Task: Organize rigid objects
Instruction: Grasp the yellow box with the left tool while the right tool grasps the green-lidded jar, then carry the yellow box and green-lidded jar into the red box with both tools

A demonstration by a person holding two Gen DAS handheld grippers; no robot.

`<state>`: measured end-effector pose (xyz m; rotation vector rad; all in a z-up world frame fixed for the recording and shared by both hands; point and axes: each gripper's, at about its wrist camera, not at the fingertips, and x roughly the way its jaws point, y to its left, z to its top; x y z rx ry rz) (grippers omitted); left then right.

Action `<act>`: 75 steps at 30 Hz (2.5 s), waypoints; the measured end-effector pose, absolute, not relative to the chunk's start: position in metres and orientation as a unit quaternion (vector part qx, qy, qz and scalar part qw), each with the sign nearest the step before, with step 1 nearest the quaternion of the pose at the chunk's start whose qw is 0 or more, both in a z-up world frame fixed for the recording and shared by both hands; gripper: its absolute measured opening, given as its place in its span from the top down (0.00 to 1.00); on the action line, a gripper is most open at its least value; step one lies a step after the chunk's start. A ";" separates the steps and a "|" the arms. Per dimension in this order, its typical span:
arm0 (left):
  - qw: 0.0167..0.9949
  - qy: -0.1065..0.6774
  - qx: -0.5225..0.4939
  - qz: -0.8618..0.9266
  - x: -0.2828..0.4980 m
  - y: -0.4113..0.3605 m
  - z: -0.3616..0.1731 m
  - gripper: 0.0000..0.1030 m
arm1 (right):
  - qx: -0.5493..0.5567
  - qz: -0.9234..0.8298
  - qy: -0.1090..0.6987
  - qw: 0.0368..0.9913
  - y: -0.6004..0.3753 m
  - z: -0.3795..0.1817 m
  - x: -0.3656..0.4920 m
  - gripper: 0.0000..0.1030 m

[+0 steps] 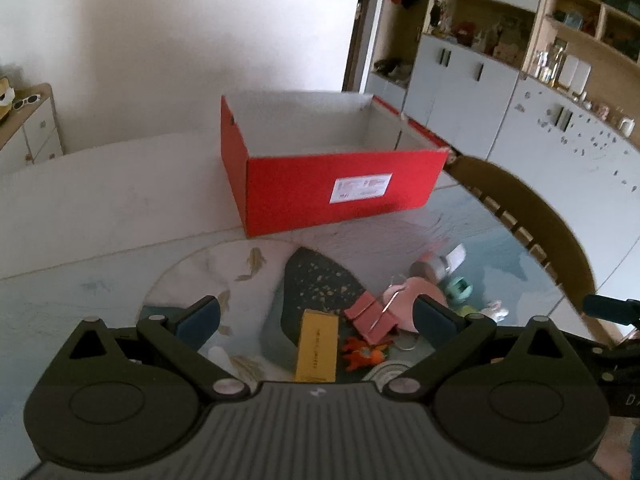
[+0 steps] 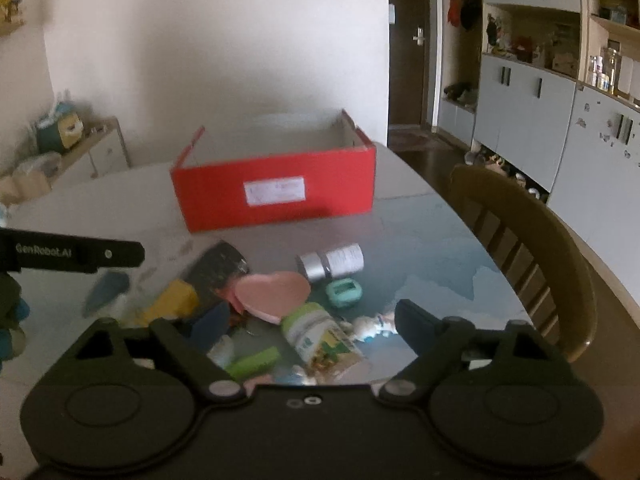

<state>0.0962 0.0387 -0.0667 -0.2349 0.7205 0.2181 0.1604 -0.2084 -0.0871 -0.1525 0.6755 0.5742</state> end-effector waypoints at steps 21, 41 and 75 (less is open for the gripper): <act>0.894 0.421 -0.090 0.126 0.141 0.040 -0.150 0.28 | -0.119 0.306 0.410 0.851 -0.192 -0.150 0.216 0.50; 0.891 0.435 -0.065 0.116 0.148 0.033 -0.161 0.71 | -0.145 0.306 0.420 0.842 -0.183 -0.160 0.221 0.54; 0.909 0.391 -0.109 0.092 0.147 0.053 -0.076 0.72 | -0.094 0.342 0.382 0.854 -0.173 -0.052 0.246 0.58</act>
